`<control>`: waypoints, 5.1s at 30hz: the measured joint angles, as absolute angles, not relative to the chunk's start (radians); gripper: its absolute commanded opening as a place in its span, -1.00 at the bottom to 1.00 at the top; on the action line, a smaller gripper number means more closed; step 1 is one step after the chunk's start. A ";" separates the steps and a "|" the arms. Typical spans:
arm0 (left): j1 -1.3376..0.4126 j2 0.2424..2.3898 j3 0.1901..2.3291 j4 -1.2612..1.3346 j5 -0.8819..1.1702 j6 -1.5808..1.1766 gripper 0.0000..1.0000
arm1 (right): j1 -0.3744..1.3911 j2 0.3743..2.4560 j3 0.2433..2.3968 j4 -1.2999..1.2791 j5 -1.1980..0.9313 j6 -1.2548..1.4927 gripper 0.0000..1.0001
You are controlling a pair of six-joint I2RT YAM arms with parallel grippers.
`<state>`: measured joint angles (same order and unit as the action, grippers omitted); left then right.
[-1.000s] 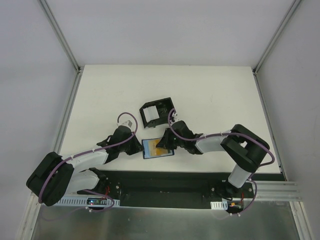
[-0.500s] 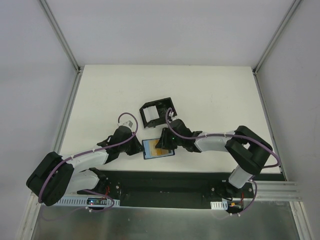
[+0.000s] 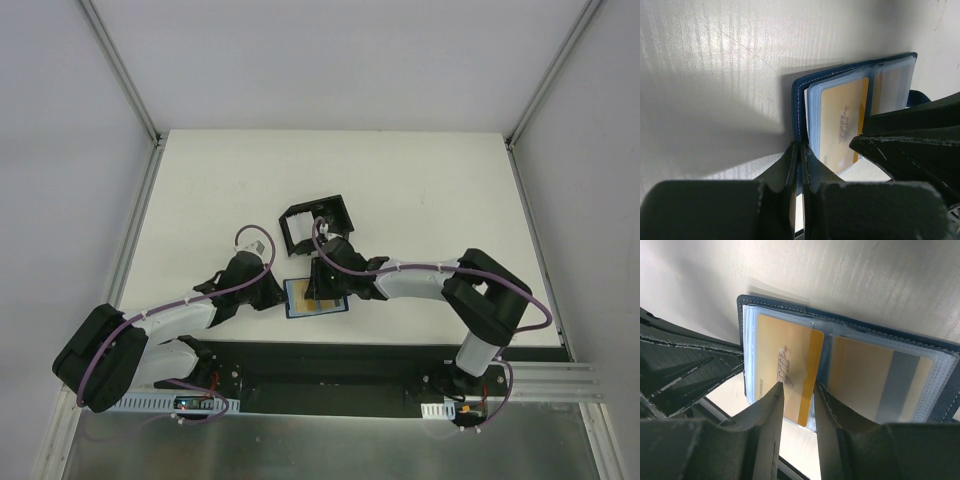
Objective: Put the credit cards into the card holder
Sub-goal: Insert the credit card into the card holder.
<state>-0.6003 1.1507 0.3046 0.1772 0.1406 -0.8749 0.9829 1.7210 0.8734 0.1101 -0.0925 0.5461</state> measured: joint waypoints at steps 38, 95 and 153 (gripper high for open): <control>-0.600 1.052 0.317 0.066 0.138 -0.819 -1.00 | 0.979 1.540 0.809 -0.079 0.174 0.449 -0.37; -0.627 1.041 0.344 -0.049 0.070 -0.830 -1.00 | 0.968 1.584 0.800 0.033 0.000 0.523 -0.33; -0.627 1.041 0.344 -0.050 0.068 -0.847 -1.00 | 0.974 1.572 0.820 -0.034 0.011 0.550 -0.27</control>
<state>-0.6270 1.0412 0.3435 -0.0502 0.0677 -0.8474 0.9737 1.5719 0.8200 -0.0338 0.0113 0.5499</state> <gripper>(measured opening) 0.006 0.362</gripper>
